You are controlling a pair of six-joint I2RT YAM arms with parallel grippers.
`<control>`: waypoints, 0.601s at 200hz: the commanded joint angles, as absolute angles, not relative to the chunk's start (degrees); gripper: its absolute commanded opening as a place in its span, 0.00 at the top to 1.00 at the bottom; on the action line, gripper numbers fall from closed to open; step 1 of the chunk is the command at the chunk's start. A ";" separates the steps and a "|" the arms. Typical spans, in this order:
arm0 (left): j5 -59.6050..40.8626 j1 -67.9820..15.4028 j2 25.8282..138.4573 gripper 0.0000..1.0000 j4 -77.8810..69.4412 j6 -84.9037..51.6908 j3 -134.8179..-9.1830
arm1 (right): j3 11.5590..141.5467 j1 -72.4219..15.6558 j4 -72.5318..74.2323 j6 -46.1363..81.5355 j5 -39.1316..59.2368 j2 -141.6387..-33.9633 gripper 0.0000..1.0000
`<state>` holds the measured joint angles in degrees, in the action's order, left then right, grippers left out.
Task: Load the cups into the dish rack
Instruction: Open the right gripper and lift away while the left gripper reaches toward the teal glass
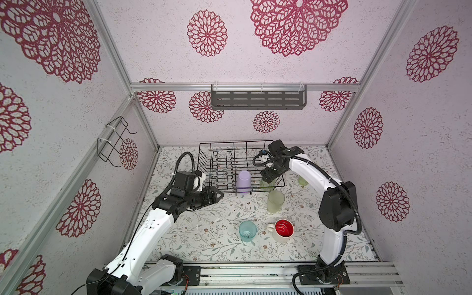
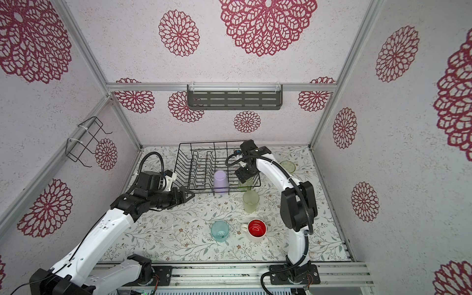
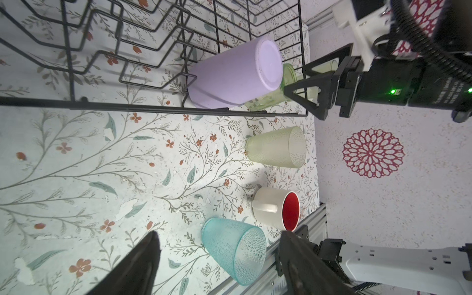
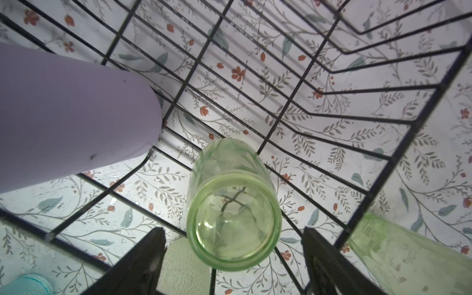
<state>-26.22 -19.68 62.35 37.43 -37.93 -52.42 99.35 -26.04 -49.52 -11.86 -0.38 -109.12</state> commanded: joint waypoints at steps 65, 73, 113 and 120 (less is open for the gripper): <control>-25.24 -38.57 69.75 0.24 40.65 -33.24 -54.62 | 66.49 -26.10 -1.50 -9.71 -6.17 -80.97 0.01; -24.87 -40.36 70.78 0.24 41.35 -32.67 -55.45 | 60.84 -26.02 6.82 -6.30 -7.91 -77.49 0.01; -26.38 -44.63 75.19 0.22 43.37 -30.66 -57.91 | 48.18 -24.33 21.38 0.29 -5.43 -64.84 0.01; -24.93 -44.90 75.63 0.22 45.15 -30.17 -58.41 | 47.64 -24.19 21.56 0.90 -6.11 -63.73 0.01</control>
